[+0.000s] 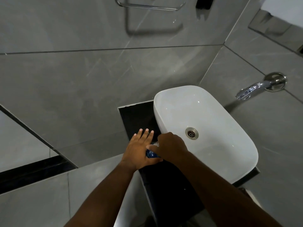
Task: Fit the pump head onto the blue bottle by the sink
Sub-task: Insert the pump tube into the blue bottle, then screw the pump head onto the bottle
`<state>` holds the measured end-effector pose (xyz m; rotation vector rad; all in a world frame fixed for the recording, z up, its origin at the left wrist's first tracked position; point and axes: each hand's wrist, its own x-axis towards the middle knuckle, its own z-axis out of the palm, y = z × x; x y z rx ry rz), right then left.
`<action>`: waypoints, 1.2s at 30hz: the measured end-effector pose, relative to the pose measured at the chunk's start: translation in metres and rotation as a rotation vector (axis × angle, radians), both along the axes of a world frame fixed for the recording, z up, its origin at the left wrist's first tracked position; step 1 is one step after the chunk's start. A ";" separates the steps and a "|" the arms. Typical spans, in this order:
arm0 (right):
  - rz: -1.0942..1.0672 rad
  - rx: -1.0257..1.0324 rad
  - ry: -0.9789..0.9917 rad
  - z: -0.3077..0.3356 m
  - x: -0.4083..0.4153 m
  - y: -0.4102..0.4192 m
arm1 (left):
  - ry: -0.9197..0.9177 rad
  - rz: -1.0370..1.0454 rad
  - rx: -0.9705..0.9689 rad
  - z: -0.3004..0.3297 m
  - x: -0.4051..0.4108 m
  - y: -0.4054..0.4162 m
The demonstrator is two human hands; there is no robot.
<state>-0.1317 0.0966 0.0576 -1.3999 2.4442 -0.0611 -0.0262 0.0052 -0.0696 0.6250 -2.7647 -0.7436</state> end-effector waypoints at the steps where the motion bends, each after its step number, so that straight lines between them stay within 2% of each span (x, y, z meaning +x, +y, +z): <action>1: 0.005 -0.014 -0.062 0.000 -0.001 0.002 | 0.001 0.002 0.003 -0.001 0.000 0.000; 4: 0.070 0.021 -0.208 0.001 -0.002 0.004 | 0.006 0.010 0.017 -0.004 0.000 0.000; 8: 0.103 0.092 -0.164 -0.004 -0.005 0.001 | 0.011 0.020 0.041 -0.005 -0.001 0.001; 15: 0.017 0.006 -0.031 -0.012 -0.006 0.000 | 0.002 0.039 0.008 -0.005 -0.001 0.002; 20: 0.064 0.040 -0.233 -0.011 -0.013 0.003 | 0.031 0.040 0.012 -0.005 0.000 0.002; 26: 0.067 -0.042 -0.042 -0.013 -0.015 -0.001 | 0.012 0.048 -0.010 -0.007 -0.001 0.002; 31: 0.103 -0.028 -0.219 -0.016 -0.019 0.001 | 0.023 0.054 -0.009 -0.005 -0.001 0.002; 36: 0.106 -0.074 -0.029 -0.022 -0.019 0.001 | -0.004 0.073 0.003 -0.004 0.000 0.006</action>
